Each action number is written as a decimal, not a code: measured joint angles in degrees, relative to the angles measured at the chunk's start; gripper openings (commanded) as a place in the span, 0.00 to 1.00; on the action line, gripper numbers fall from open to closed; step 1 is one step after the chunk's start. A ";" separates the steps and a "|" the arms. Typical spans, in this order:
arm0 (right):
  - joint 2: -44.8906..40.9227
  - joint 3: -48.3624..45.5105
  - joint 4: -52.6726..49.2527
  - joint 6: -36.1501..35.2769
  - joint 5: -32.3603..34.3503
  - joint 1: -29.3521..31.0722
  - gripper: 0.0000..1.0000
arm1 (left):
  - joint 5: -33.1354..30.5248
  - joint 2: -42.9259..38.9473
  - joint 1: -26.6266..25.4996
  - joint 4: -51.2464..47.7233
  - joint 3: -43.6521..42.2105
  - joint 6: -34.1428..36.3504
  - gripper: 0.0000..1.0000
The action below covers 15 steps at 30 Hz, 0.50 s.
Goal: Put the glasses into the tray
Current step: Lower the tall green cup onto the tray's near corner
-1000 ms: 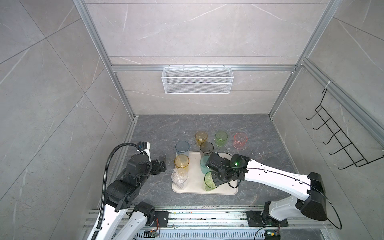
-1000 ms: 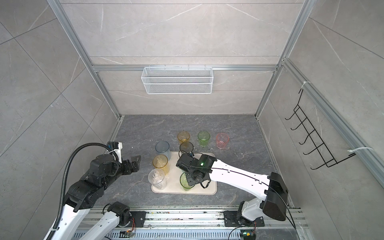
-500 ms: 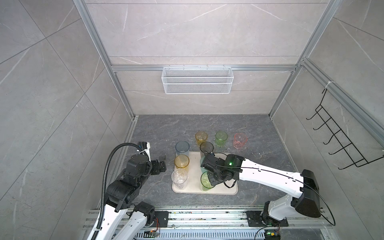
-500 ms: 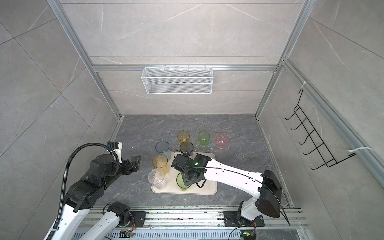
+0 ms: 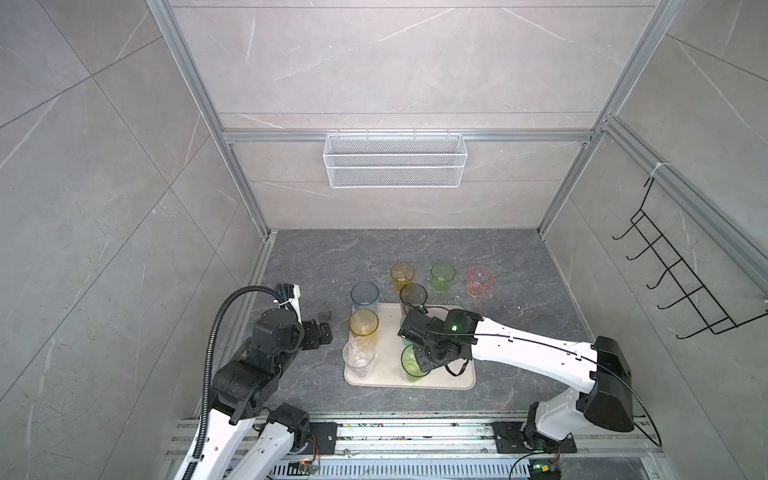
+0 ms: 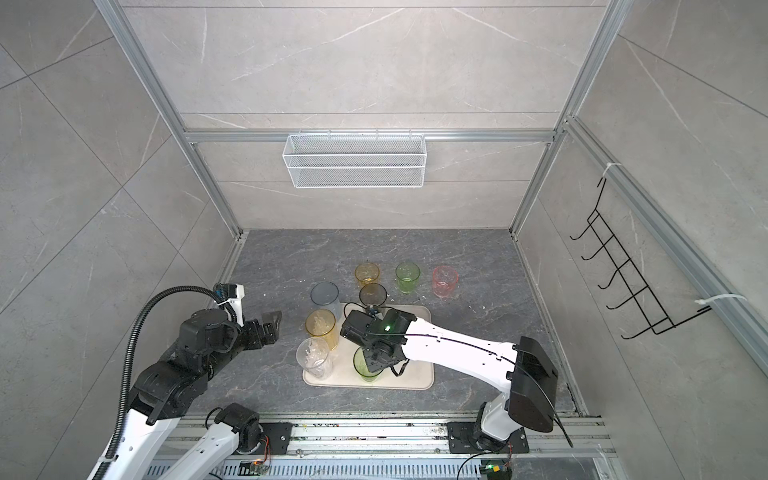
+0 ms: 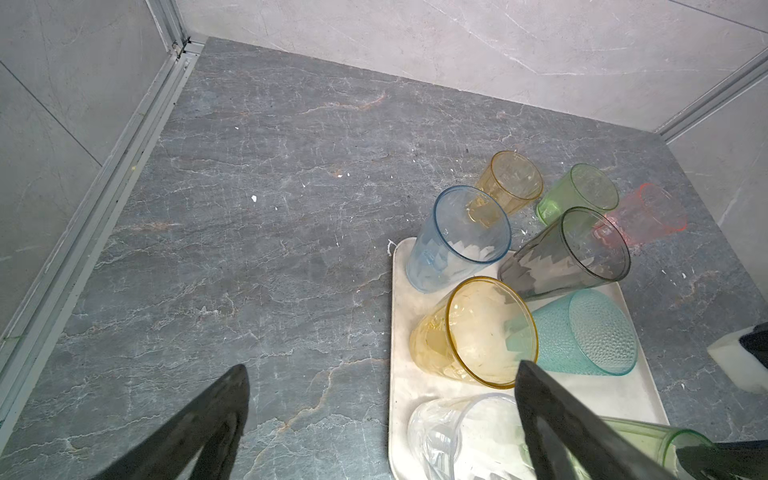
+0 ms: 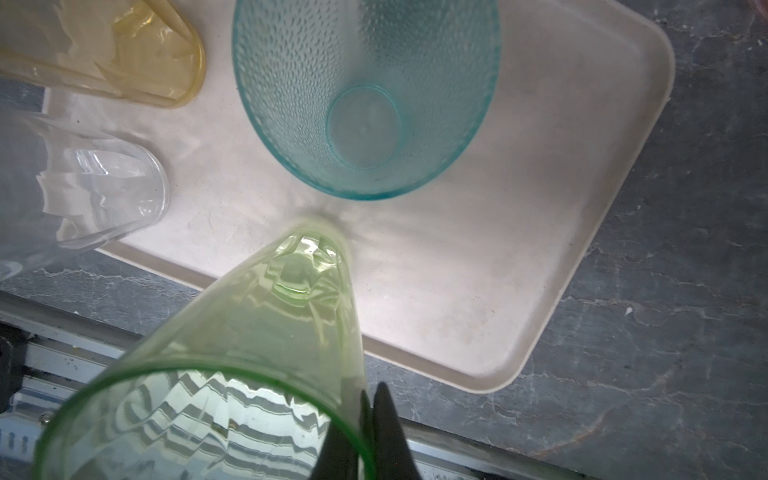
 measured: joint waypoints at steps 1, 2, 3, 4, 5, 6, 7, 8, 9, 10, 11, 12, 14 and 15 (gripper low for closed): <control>0.17 0.00 -0.02 0.00 0.04 0.02 0.00 | -0.02 0.00 0.00 0.00 0.00 0.00 1.00; 0.26 0.00 -0.02 0.00 0.02 0.02 0.00 | -0.02 0.00 0.00 0.00 0.00 0.00 1.00; 0.28 0.00 0.00 0.00 0.04 0.02 0.00 | 0.00 0.00 0.00 0.00 0.00 0.00 1.00; 0.28 0.00 -0.02 0.00 0.04 0.02 0.00 | -0.02 0.00 0.00 0.00 0.00 0.00 1.00; 0.28 0.00 0.00 0.00 0.04 0.02 0.00 | -0.02 0.00 0.00 0.00 0.00 0.00 1.00; 0.33 0.00 -0.02 0.00 0.04 0.04 0.00 | 0.00 0.00 0.00 0.00 0.00 0.00 1.00; 0.39 0.02 -0.02 0.00 0.04 0.07 0.00 | 0.00 0.00 0.00 0.00 0.00 0.00 1.00; 0.59 0.02 -0.02 0.00 0.04 0.07 0.00 | 0.00 0.00 0.00 0.00 0.00 0.00 1.00; 0.81 0.02 -0.02 0.00 0.02 0.07 0.00 | 0.00 0.00 0.00 0.00 0.00 0.00 1.00; 0.92 0.07 -0.02 0.00 0.07 0.07 0.00 | 0.00 0.00 0.00 0.00 0.00 0.00 1.00; 0.96 0.17 -0.02 0.00 0.02 0.07 0.01 | 0.00 0.00 0.00 0.00 0.00 0.00 1.00; 0.96 0.24 0.00 0.02 0.04 0.07 0.04 | 0.00 0.00 0.00 0.00 0.00 0.00 1.00; 0.96 0.26 -0.02 0.04 0.07 0.07 0.06 | 0.00 0.00 0.00 0.00 0.00 0.00 1.00; 0.96 0.26 -0.02 0.22 0.17 0.07 0.07 | 0.00 0.00 0.00 0.00 0.00 0.00 1.00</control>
